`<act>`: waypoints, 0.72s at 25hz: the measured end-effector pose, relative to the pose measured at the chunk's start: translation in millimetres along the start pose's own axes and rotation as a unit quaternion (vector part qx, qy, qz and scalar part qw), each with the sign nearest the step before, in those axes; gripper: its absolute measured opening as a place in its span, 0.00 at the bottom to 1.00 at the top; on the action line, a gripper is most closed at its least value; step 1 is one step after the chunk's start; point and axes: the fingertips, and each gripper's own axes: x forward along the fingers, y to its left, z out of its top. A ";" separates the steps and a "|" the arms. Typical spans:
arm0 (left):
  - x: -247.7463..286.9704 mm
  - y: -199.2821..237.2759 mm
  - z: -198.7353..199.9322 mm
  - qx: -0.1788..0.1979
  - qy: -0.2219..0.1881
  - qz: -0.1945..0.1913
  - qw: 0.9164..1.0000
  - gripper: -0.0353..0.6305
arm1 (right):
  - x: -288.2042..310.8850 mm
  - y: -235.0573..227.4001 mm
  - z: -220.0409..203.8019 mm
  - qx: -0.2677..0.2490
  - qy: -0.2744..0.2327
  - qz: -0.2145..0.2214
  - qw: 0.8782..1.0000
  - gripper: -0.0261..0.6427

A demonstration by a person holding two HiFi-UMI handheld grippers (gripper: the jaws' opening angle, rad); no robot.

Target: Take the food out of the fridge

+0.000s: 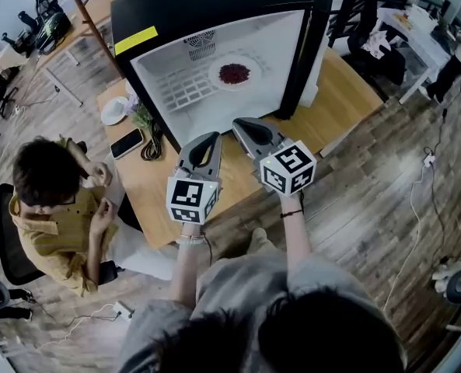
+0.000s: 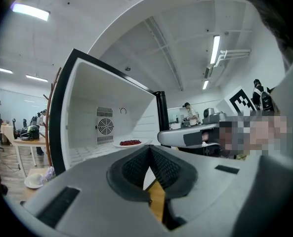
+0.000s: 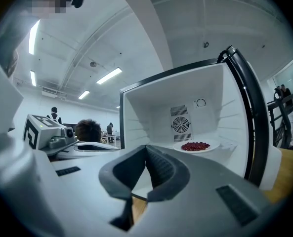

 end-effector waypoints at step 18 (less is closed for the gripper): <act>45.9 4.4 -6.3 -0.004 0.026 0.062 0.998 0.06 | 7.6 -76.2 -5.7 0.138 -0.040 -0.002 0.990 0.06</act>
